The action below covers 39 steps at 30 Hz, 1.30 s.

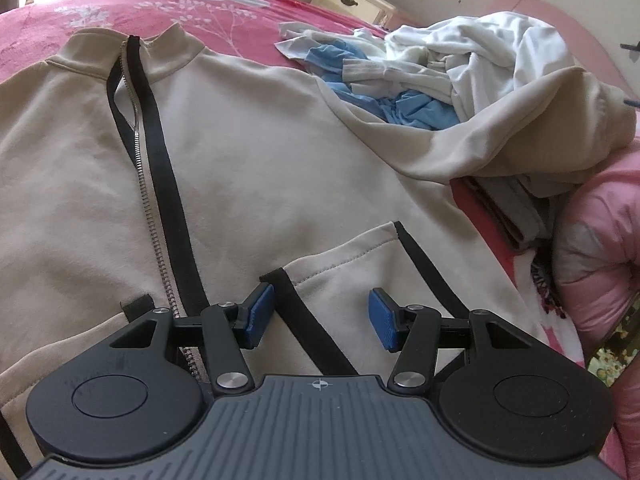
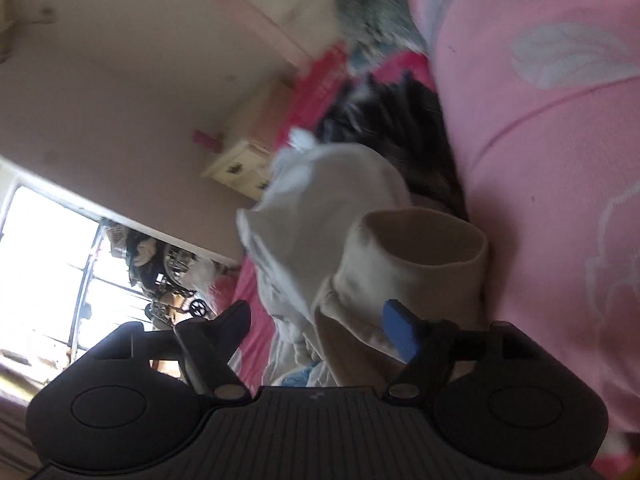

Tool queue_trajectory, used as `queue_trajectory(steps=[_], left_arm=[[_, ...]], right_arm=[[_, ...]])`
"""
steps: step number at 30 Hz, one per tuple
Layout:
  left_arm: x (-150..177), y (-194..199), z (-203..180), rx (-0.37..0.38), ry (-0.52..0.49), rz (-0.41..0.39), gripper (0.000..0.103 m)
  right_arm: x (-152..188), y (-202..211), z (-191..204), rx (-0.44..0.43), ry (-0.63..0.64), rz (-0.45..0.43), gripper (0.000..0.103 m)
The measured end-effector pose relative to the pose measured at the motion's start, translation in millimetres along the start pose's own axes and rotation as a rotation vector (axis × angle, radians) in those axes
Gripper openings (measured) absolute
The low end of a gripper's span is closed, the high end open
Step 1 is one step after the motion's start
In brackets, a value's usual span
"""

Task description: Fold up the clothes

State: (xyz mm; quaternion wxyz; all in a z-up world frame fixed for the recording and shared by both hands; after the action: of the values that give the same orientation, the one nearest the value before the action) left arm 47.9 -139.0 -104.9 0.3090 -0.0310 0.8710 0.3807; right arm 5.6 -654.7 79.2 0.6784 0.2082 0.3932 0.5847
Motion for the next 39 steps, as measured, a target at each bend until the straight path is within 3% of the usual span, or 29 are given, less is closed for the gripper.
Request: queue_trajectory(steps=[2,6,11,14,16,18,21,26,29,32,35,39], left_arm=[[0.2,-0.3,-0.6,-0.005,-0.002,-0.001,0.053],[0.7,-0.7,-2.0,-0.012,-0.007,-0.001,0.053],[1.5,-1.8,-4.4,-0.025,-0.021,-0.001,0.053],[1.4,-2.4,-5.3,-0.030,-0.025,0.000,0.053],[1.5,-2.2,-5.7,-0.032,-0.027,0.000,0.053],[1.7,-2.1,-6.0,-0.033,-0.029,0.000,0.053],[1.9,-2.0,-6.6,-0.036,-0.031,0.000,0.053],[2.6,-3.3,-9.3,-0.046,-0.045,0.004,0.053],[2.8,-2.7,-9.2,-0.042,-0.038,0.000,0.053],[-0.8,6.0,0.6,0.000,0.041,-0.010,0.053],[-4.7,29.2,24.1,0.052,0.193,-0.049,0.053],[-2.5,87.3,69.2,0.035,0.351,-0.150,0.053]], right_arm=[[-2.2,-6.1,0.5,0.038,-0.009,0.026,0.077],[9.2,6.2,3.8,0.072,0.029,-0.016,0.077],[5.3,30.3,26.2,0.146,0.352,-0.184,0.089],[8.9,12.0,32.9,0.215,0.486,-0.129,0.089],[11.9,-4.4,30.9,0.209,0.508,-0.045,0.066],[21.5,0.1,30.9,0.163,0.531,-0.009,0.020],[40.6,23.9,44.5,0.111,0.634,-0.096,0.007],[99.2,68.9,106.7,-0.116,0.918,-0.294,0.007],[157.0,95.7,150.5,-0.349,1.079,-0.290,0.007],[237.1,125.4,182.0,-0.615,1.288,-0.252,0.007],[321.4,144.9,192.6,-0.860,1.494,-0.168,0.007],[425.4,135.2,180.0,-1.053,1.684,0.037,0.010]])
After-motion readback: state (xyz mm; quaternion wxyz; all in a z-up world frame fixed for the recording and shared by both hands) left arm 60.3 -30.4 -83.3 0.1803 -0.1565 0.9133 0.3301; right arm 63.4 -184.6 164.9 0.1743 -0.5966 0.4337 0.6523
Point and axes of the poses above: each gripper's, at about its wrist camera, not at the fingertips, and y roughly against the way its jaws point, z to its left, x to its underside, the point moved 4 cm from there along -y, roughly the way its jaws point, and after that the axes turned 11 degrees about x, right-handed, at the moved point
